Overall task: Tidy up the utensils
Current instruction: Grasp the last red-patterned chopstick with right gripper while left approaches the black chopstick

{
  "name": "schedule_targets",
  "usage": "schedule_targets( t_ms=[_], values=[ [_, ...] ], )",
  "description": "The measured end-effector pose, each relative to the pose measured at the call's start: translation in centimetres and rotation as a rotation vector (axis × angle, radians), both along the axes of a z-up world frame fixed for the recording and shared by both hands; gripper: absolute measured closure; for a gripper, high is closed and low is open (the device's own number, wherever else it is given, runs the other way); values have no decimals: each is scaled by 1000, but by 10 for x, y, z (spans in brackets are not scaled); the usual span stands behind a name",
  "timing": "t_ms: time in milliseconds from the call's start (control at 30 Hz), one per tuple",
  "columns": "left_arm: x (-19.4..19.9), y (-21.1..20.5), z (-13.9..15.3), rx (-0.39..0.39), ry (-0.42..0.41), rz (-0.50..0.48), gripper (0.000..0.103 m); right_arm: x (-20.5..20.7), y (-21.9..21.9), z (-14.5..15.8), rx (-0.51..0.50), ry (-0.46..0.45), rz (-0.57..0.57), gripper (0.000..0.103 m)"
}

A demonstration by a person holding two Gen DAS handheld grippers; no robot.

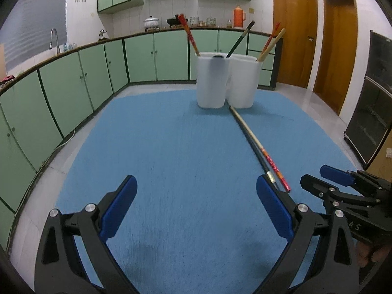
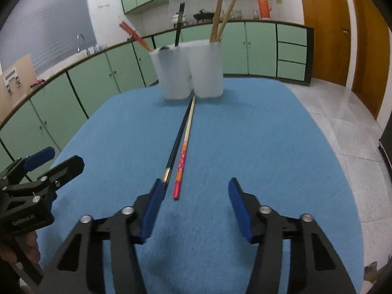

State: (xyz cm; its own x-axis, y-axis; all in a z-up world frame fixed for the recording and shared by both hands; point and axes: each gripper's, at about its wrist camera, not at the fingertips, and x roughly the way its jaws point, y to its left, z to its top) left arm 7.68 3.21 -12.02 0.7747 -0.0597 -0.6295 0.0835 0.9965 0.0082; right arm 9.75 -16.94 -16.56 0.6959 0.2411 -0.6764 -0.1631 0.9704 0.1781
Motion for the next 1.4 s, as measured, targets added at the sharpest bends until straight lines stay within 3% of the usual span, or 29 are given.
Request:
schedule_targets(
  t_ms=[67,267,900,967,1400],
  values=[
    [2,0,-2,-4,13,8,8,2,4,-4,-2,20,13,63],
    [7,4,-5,-14,36,19,8,8,11,-10,2,65,40,72],
    [12,1,-14,-23,61,29,8,22,27,-13,-78,90,36,86],
    [14,1,-13,-21,62,29,8,23,29,-14,-86,91,41,97],
    [12,-28,-18,-35,87,-16,8,3,-17,-12,-43,80,-60,97]
  ],
)
